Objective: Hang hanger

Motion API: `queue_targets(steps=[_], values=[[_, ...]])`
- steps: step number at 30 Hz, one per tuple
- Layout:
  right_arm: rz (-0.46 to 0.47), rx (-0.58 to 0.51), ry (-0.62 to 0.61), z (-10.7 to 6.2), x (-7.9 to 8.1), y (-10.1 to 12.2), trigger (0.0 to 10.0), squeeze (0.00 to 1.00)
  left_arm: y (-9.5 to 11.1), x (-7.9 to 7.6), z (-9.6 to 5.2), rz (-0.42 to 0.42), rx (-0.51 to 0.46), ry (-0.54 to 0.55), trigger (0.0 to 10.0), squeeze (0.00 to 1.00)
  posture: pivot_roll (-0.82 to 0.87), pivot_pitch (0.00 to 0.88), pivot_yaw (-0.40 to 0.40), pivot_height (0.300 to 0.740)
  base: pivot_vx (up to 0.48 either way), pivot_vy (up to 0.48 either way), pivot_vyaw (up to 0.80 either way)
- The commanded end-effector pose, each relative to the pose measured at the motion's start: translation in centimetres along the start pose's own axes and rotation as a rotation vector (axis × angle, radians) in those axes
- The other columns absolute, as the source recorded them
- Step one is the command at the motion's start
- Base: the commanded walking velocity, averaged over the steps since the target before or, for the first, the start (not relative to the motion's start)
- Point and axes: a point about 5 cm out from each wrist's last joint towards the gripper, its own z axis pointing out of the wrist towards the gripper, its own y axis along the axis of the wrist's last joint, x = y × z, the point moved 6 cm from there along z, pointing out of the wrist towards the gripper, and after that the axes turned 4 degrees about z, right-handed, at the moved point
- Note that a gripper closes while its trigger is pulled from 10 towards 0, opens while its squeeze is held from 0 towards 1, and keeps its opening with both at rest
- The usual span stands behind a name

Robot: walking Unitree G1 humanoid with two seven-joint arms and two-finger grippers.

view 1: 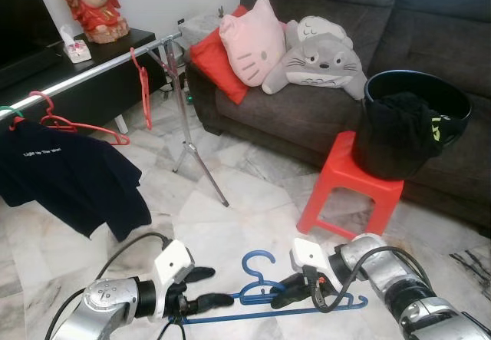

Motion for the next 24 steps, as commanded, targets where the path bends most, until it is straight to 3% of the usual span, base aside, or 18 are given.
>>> queue_targets(steps=[1,8,13,18,24], values=[[-0.042,-0.012,-0.005,0.0,-0.5,1.3,10.0,0.00,-0.5,-0.1,-0.1,0.001,0.042,-0.018,10.0,0.00,-0.09,0.000,0.002,0.740,0.000,0.000,0.00],[-0.054,-0.044,-0.060,0.3,-1.3,2.4,10.0,0.00,-1.0,0.0,0.4,-0.037,0.053,-0.008,10.0,0.00,-0.09,0.000,0.000,0.740,0.000,0.000,0.00],[-0.059,-0.043,-0.042,0.6,-1.1,2.6,10.0,0.00,-1.3,0.3,0.8,-0.058,0.048,0.011,10.0,0.00,-0.09,0.000,-0.002,0.740,0.000,0.000,0.00],[-0.062,-0.045,0.042,1.7,-0.1,2.8,10.0,0.00,-0.8,1.8,2.0,-0.077,0.002,0.100,10.0,0.00,-0.09,0.000,-0.009,0.740,0.000,0.000,0.00],[-0.056,-0.043,0.048,2.1,0.2,2.6,10.0,0.00,-0.7,2.1,2.2,-0.077,-0.005,0.103,10.0,0.00,-0.08,0.000,-0.011,0.740,0.000,0.000,0.00]])
